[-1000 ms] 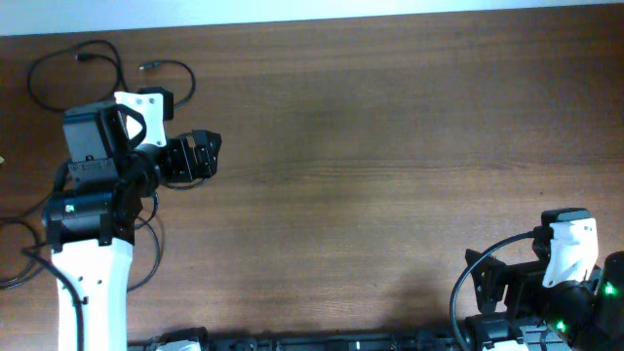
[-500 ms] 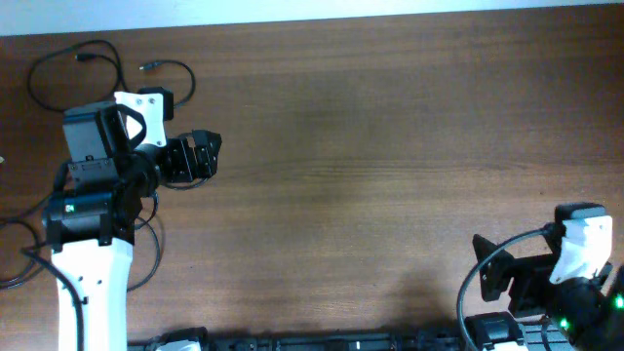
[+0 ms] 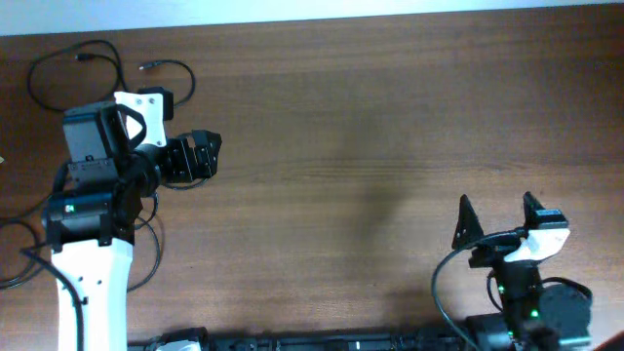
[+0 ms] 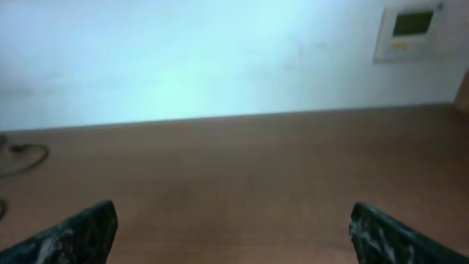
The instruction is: Untangle cables
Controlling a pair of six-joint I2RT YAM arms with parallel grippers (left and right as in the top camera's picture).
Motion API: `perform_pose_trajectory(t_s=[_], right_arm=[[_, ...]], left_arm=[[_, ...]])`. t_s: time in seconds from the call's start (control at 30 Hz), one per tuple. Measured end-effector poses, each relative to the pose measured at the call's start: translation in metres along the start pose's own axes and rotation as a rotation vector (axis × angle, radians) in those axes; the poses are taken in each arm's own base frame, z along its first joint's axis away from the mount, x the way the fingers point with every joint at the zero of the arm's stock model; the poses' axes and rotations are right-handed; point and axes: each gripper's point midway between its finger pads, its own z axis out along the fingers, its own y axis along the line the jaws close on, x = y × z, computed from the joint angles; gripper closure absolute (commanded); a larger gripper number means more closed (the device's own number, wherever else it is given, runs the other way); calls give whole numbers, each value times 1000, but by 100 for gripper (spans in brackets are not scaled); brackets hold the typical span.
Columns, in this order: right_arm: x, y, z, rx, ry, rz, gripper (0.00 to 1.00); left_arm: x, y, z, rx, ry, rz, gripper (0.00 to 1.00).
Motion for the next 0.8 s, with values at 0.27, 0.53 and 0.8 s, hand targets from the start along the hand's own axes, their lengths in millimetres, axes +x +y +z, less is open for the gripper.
perform_pose_trajectory(t_s=[0.27,0.53,0.8], right_arm=[[28,-10,30,29,-99,25,1],[53,-23,44,63,-147,76,2],[85,-23,46,61,-17,73,2]], left_arm=[[0,0,0,0,0,0,1],[0,0,0,0,0,0,1],[0,0,0,0,0,0,1]])
